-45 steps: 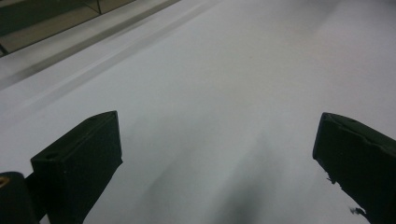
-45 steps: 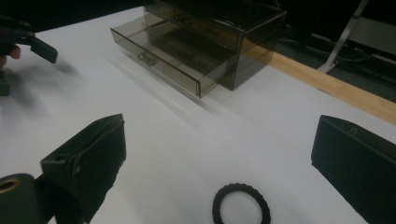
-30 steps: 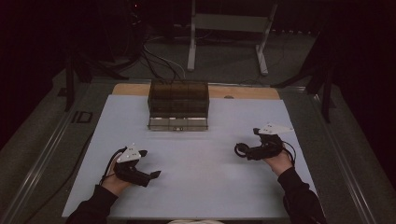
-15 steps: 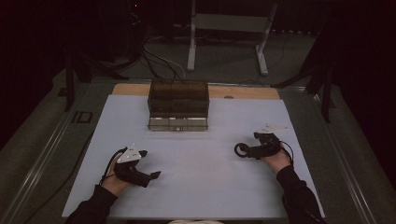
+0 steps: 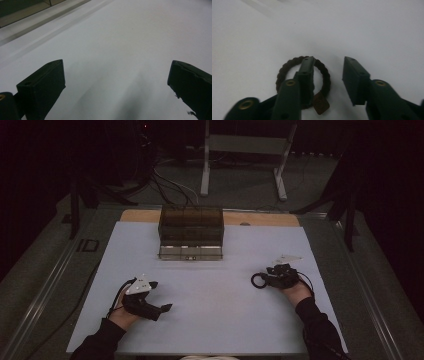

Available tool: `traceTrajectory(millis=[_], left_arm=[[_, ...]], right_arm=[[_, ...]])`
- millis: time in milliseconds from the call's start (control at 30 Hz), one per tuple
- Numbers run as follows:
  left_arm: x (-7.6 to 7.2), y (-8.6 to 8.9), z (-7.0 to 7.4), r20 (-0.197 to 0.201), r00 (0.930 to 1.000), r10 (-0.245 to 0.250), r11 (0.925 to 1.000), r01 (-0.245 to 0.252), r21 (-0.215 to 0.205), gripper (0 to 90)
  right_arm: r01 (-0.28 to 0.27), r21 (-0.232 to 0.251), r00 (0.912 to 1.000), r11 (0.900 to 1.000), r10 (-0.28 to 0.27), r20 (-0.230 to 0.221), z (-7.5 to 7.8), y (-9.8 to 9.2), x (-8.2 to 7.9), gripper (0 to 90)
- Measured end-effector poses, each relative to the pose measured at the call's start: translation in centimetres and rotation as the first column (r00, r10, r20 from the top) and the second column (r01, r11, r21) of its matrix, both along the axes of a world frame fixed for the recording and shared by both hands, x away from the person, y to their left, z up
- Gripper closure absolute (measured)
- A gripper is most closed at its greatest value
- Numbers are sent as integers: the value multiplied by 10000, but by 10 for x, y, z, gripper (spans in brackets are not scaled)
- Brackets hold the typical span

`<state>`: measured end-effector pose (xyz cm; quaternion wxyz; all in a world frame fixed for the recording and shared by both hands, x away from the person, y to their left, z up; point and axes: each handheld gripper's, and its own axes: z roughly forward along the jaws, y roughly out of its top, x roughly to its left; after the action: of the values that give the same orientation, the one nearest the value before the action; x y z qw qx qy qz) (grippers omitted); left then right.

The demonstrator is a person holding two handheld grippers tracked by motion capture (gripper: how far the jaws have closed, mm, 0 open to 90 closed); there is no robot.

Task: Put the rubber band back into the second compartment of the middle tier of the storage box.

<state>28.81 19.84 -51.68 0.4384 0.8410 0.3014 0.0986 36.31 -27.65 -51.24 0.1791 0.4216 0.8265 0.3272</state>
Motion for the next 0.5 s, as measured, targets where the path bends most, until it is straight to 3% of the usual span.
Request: traceTrajectory(millis=[500], left_arm=[[0,0,-1,-38,10000,-41,10000,41,35,26]], right_arm=[[-19,-385,9990,9993,2,-448,-7,2,2,828]])
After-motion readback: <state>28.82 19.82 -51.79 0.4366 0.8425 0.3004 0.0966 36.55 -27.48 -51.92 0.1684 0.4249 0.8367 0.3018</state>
